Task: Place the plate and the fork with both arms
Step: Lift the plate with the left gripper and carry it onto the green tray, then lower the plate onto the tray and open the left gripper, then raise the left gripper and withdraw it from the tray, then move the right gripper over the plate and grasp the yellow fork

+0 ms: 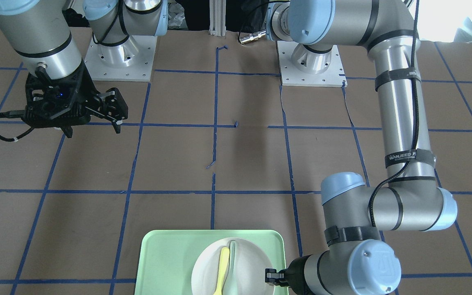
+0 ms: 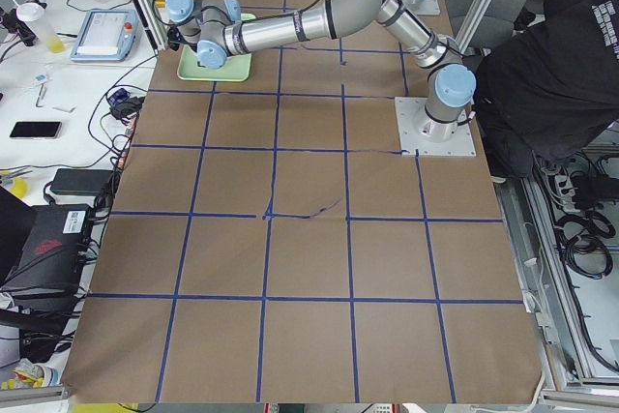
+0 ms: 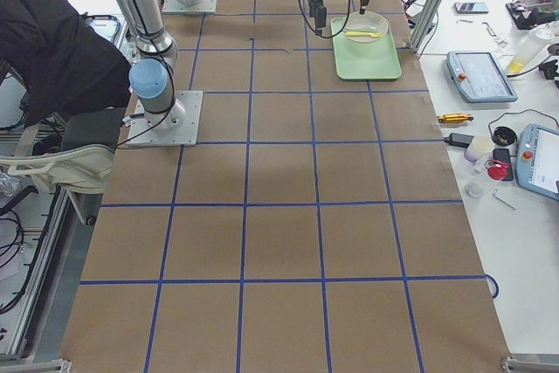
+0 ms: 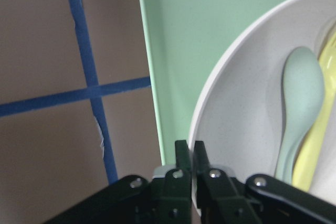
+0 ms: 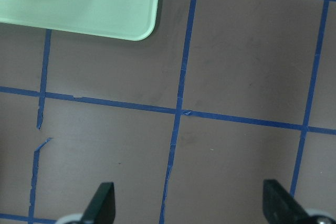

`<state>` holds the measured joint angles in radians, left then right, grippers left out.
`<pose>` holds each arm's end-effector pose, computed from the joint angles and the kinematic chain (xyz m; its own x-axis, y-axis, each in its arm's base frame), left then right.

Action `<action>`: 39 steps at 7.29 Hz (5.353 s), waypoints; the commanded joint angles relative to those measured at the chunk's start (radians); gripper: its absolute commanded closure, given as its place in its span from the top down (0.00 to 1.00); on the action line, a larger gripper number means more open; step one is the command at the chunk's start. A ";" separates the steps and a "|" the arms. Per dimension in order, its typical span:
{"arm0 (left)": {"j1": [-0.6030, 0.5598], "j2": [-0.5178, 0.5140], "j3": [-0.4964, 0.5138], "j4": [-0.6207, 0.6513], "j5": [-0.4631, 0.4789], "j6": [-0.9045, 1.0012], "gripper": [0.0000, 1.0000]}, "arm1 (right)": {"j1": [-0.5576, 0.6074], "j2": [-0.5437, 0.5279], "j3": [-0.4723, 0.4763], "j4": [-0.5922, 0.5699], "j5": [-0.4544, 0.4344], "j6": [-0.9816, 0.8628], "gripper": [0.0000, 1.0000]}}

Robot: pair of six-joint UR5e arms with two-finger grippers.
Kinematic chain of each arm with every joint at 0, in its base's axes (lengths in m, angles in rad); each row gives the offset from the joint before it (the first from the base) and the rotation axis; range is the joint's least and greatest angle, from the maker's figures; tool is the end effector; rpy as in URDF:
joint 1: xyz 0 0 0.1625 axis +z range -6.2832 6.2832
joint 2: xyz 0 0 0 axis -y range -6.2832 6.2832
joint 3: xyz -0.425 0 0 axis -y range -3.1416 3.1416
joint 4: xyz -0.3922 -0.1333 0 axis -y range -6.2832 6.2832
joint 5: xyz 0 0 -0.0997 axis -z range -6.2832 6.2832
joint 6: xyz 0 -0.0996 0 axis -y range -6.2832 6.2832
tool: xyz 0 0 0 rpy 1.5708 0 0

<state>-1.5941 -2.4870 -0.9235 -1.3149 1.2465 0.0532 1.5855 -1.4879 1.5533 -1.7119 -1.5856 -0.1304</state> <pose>-0.1840 -0.8097 0.2214 -0.9451 0.0711 0.3189 0.0737 0.9973 -0.0040 0.1397 -0.5315 0.4686 -0.9894 -0.1431 0.0245 -0.1445 0.9868 -0.0731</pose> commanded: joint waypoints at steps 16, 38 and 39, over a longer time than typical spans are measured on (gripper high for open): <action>-0.018 0.929 -0.688 -0.158 0.316 -0.292 1.00 | 0.001 0.001 0.002 0.000 0.001 0.000 1.00; -0.040 0.910 -0.739 -0.152 0.334 -0.297 1.00 | 0.215 0.859 -0.596 -0.337 0.101 0.258 0.67; -0.040 0.910 -0.739 -0.152 0.334 -0.297 1.00 | 0.215 0.860 -0.596 -0.337 0.101 0.258 0.62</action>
<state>-1.6337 -1.5764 -1.6631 -1.4674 1.5792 -0.2439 1.7995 -0.6290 0.9570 -2.0492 -1.4825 0.1301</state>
